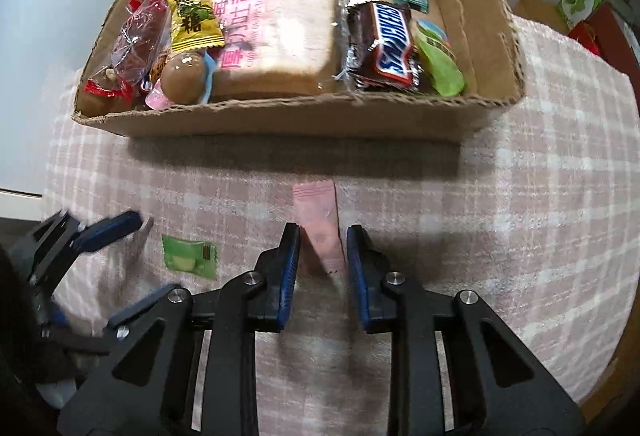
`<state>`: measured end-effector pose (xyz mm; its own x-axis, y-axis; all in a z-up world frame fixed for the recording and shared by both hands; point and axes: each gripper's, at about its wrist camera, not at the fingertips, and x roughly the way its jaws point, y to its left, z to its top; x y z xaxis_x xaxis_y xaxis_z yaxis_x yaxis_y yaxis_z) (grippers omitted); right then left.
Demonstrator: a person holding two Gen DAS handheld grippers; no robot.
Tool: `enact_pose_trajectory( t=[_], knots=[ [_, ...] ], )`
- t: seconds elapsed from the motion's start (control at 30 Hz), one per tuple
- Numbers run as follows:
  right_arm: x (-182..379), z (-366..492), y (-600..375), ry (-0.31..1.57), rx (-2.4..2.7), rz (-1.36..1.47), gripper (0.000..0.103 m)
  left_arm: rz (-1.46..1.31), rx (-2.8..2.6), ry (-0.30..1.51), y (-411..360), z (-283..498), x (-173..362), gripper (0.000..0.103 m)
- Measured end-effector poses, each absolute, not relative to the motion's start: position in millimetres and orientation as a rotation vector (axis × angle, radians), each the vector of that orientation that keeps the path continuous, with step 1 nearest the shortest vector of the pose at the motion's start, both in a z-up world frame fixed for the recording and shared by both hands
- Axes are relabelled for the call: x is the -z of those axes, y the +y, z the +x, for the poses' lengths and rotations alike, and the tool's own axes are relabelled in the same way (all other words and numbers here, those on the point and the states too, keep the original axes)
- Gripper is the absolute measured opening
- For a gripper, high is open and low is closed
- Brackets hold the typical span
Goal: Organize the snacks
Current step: 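Grasp the pink candy packet with the right gripper while the left grasps the green packet, then carry the green packet with the left gripper over the box while the right carries the pink packet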
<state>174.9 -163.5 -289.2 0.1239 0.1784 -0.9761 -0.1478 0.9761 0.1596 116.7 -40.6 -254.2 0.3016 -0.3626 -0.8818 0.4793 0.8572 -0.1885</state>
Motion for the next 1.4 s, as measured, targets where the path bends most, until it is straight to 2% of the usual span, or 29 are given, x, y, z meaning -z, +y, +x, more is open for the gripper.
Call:
enact_pose_trajectory(
  t=[0.13,0.2,0.27,0.73,0.8,0.9,0.97,1.0,1.03,1.4],
  knots=[
    [290.6,189.1,-180.0,1.432,-0.254,0.028,0.024,0.16,0.608,1.152,-48.7,113.2,258.0,0.056],
    [290.1,189.8,-182.6,1.432,-0.26,0.029,0.024,0.125,0.633,1.171,-47.4,112.8,257.4,0.045],
    [292.4,186.8,-188.6,1.433,-0.268,0.027,0.024,0.11,0.657,1.186,-48.9,108.1,256.5,0.039],
    [293.9,179.8,-171.7,1.369,-0.367,-0.116,0.026,0.262,0.577,1.15,-87.4,96.9,261.0,0.039],
    [295.0,178.6,-160.9,1.369,-0.373,-0.127,0.026,0.286,0.55,1.14,-89.3,95.3,261.3,0.029],
    [298.7,173.9,-148.5,1.359,-0.378,-0.167,0.026,0.247,0.507,1.149,-82.9,98.1,261.7,0.021],
    [299.1,170.7,-140.9,1.352,-0.38,-0.204,0.026,0.215,0.486,1.154,-78.1,100.1,261.1,0.021],
    [299.0,169.1,-138.6,1.35,-0.381,-0.211,0.021,0.208,0.477,1.155,-77.5,100.8,261.0,0.021],
    [298.6,168.6,-138.2,1.347,-0.381,-0.219,0.021,0.199,0.469,1.158,-76.8,101.3,260.6,0.021],
    [279.0,154.8,-145.4,1.298,-0.391,-0.165,0.02,0.141,0.438,1.098,-52.9,95.2,228.1,0.02]
  ],
)
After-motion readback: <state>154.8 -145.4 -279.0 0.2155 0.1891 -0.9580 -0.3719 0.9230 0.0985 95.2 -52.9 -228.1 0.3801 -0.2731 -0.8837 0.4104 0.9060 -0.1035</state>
